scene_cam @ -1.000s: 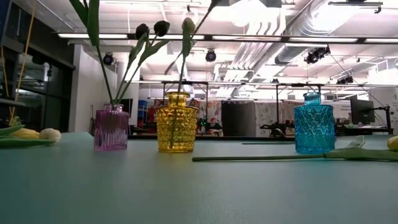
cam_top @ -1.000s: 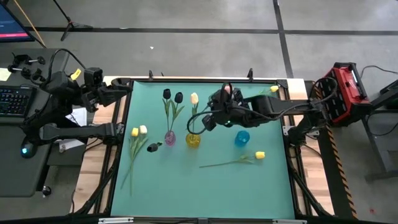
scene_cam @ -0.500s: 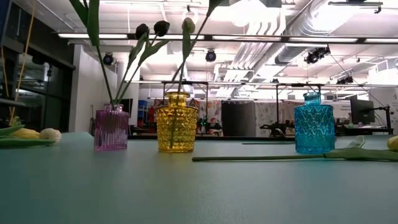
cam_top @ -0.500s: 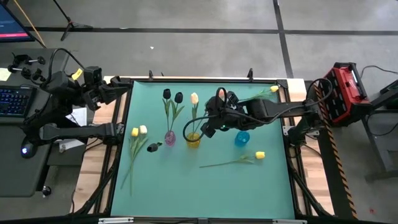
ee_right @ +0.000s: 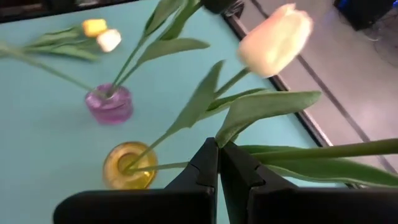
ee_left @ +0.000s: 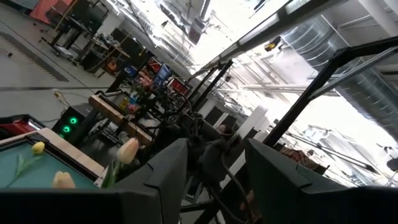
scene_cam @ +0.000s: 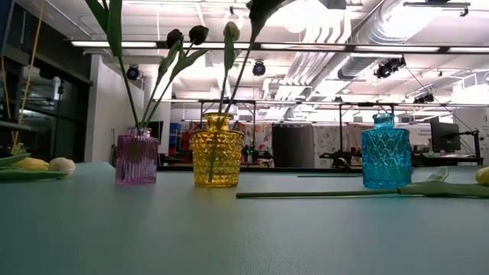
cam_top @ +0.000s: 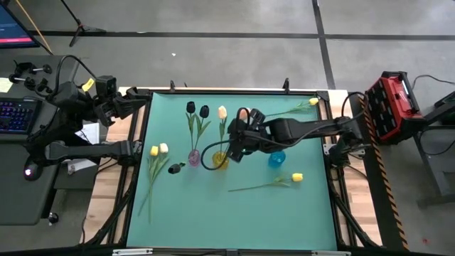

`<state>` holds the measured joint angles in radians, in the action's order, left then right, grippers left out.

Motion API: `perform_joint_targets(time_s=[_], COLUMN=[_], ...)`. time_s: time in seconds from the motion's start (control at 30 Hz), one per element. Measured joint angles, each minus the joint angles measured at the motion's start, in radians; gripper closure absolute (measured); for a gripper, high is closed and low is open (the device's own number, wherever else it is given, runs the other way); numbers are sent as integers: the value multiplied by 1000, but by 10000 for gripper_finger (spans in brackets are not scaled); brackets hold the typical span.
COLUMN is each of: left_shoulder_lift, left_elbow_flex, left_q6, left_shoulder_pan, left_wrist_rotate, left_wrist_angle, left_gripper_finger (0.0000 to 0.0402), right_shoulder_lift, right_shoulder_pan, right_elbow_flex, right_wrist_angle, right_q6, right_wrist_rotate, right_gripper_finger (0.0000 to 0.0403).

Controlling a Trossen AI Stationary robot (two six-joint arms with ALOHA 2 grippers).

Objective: Sort flowers into vase by color
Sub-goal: Put the right white tulip into the yellow vase

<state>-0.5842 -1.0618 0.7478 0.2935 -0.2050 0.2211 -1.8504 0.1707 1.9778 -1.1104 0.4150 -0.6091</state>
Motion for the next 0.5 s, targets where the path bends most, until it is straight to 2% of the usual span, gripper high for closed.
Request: perform_joint_targets(time_s=[0.27,0.4,0.5], left_shoulder_lift=[0,0,0], left_elbow_flex=[0,0,0], left_q6=[0,0,0], left_shoulder_pan=[0,0,0], left_wrist_rotate=[0,0,0], left_wrist_angle=[0,0,0], left_gripper_finger=[250,250,250], right_shoulder_lift=[-18,-18,-18], right_shoulder_pan=[0,0,0], right_elbow_flex=[0,0,0], right_wrist_angle=[41,67,77], right_q6=[-31,-34,-33], right_wrist_rotate=[189,200,214], right_gripper_finger=[403,398,371])
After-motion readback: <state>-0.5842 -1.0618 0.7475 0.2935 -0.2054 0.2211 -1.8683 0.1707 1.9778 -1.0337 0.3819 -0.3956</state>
